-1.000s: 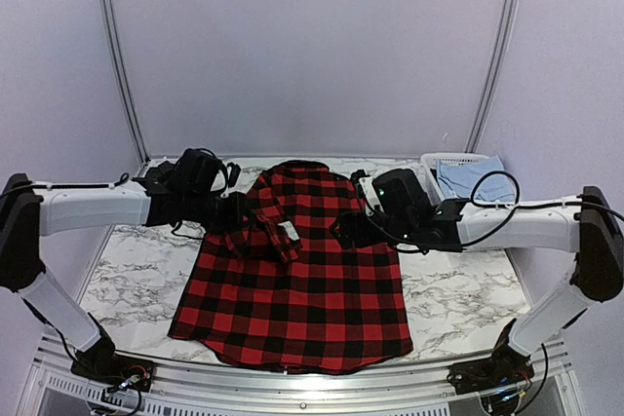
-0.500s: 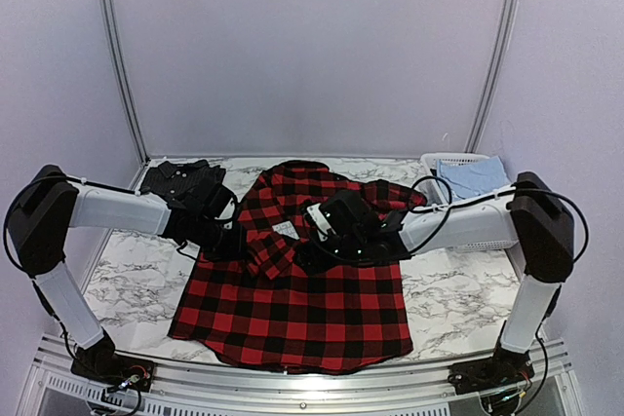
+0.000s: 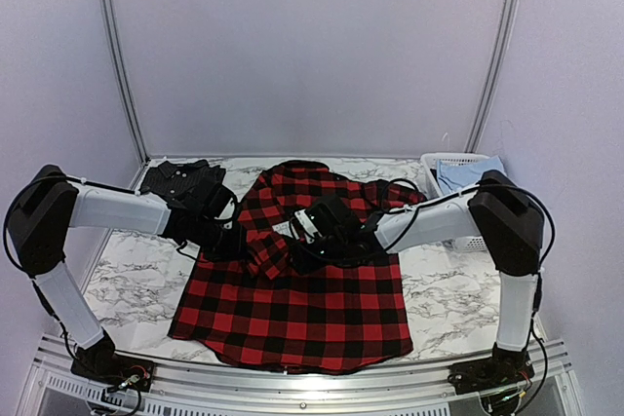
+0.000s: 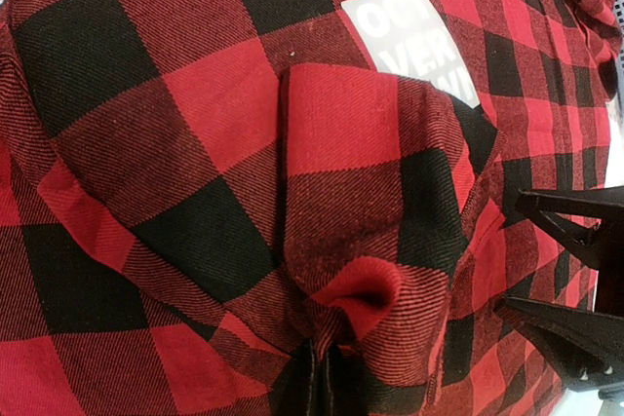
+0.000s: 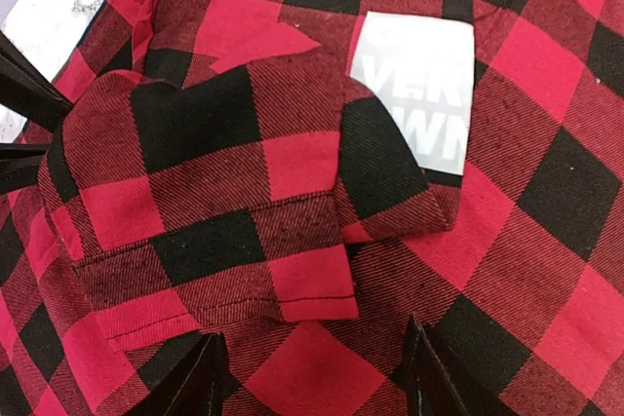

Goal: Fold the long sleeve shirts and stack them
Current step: Pass from the left arm to the right

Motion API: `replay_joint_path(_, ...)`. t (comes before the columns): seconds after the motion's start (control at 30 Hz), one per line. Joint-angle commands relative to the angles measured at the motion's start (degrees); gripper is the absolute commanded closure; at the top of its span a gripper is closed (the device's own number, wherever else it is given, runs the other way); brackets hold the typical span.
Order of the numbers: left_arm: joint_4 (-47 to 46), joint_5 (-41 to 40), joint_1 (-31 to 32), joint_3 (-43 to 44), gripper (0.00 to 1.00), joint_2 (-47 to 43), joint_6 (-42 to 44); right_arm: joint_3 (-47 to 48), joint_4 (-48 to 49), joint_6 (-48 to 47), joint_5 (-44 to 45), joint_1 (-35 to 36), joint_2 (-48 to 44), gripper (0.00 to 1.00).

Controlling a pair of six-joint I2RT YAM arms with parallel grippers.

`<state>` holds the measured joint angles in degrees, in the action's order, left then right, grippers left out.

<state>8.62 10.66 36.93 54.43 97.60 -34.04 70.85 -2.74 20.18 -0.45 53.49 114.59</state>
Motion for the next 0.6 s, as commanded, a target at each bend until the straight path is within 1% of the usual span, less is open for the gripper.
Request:
replay_joint_path(0.0, 0.74, 0.68, 0.16, -0.12, 0.97, -1.16, 0.63, 1.15, 4.21, 1.79, -4.21, -1.88, 0.94, 0.45)
replay_joint_path(0.1, 0.7, 0.85, 0.16, -0.03, 0.97, -1.08, 0.66, 1.37, 5.34, 1.86, -5.84, -2.37, 1.74, 0.48)
replay_joint_path(0.3, 0.71, 0.87, 0.16, 0.28, 0.97, -1.5, 0.57, 1.73, 7.17, 2.43, -8.64, -2.98, 3.68, 0.6)
replay_joint_path(0.47, 0.69, 1.1, 0.16, 0.41, 0.97, -1.43, 0.56, 1.14, 8.13, 2.59, -8.81, -3.44, 4.0, 0.62)
replay_joint_path(0.57, 0.7, 1.25, 0.16, 0.37, 0.98, -1.48, 0.57, 1.17, 8.59, 2.58, -9.48, -3.53, 4.52, 0.67)
